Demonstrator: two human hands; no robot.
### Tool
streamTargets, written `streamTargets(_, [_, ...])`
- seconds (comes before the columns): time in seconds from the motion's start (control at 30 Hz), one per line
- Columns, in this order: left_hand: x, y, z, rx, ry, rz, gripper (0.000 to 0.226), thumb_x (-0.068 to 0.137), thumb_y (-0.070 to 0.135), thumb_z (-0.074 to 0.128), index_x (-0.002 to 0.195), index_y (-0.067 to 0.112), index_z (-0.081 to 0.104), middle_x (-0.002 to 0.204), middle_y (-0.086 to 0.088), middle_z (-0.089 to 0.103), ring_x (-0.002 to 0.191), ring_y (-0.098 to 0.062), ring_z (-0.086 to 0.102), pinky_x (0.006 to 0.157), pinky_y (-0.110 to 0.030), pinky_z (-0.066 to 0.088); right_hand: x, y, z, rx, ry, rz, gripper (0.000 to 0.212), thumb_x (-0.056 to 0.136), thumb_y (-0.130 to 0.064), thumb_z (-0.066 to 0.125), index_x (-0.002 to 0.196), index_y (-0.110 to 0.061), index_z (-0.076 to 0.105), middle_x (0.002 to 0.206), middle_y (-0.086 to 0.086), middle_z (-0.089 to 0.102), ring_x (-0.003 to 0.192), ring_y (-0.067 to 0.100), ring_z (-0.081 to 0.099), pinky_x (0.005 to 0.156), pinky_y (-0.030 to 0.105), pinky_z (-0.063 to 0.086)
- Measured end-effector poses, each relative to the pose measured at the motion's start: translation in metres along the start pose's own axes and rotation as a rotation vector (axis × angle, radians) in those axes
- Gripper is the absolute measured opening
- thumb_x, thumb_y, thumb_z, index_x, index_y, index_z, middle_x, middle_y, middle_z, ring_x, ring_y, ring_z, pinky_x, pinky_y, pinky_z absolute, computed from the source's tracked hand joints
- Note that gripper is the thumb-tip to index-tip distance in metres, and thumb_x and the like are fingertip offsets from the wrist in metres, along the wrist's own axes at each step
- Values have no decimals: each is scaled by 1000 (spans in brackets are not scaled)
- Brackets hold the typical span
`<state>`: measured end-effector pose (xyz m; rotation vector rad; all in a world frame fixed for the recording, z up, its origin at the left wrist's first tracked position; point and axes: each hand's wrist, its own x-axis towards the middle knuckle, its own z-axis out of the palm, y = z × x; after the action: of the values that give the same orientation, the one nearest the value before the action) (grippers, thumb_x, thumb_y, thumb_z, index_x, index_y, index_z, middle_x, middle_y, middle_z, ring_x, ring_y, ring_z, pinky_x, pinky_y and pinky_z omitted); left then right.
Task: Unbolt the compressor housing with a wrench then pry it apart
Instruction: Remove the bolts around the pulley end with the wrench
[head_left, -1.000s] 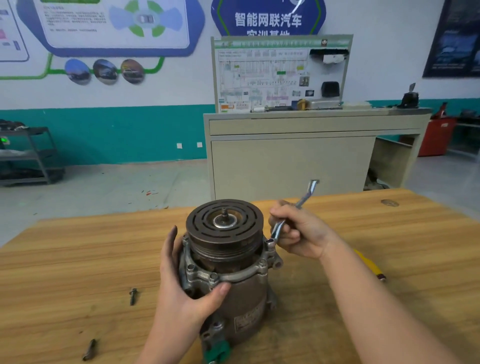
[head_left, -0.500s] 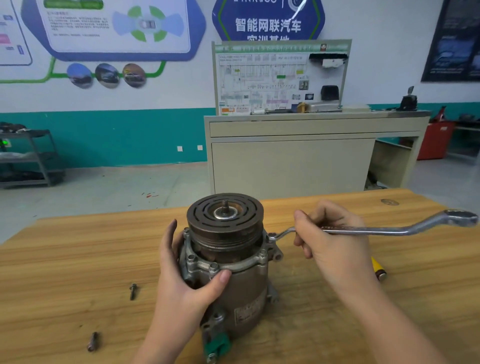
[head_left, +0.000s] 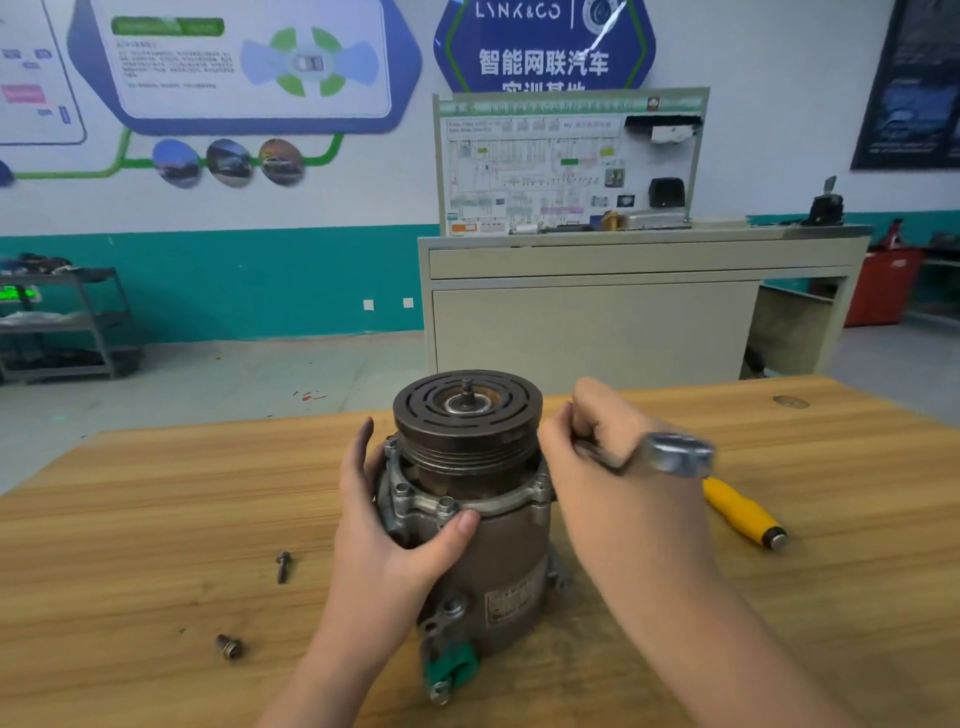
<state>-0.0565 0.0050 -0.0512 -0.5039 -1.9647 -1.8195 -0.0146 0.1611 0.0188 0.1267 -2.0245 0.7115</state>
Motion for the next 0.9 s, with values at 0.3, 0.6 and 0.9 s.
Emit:
streamTargets(0.3, [2, -6, 1, -8, -3, 25, 106, 48, 59, 78, 138, 52, 22, 137, 18, 45, 116, 14, 48, 89, -6, 41, 3, -16, 1, -172, -216, -48, 26, 80, -17, 50, 65, -28, 31, 67, -5, 57, 57, 21, 50, 42, 24, 26])
streamTargets(0.6, [1, -7, 0, -4, 16, 10, 99, 47, 63, 76, 130, 64, 21, 134, 26, 45, 115, 16, 47, 78, 1, 41, 8, 58, -10, 793, -199, 269, 41, 81, 3, 67, 55, -16, 42, 52, -6, 43, 46, 3, 41, 46, 14, 32])
streamTargets(0.9, [5, -9, -2, -10, -10, 19, 105, 50, 62, 75, 141, 48, 24, 138, 19, 46, 117, 10, 49, 80, -1, 42, 46, 87, 8, 1465, -324, 722, 38, 80, -5, 58, 51, -14, 35, 41, 6, 44, 28, 5, 31, 36, 10, 16])
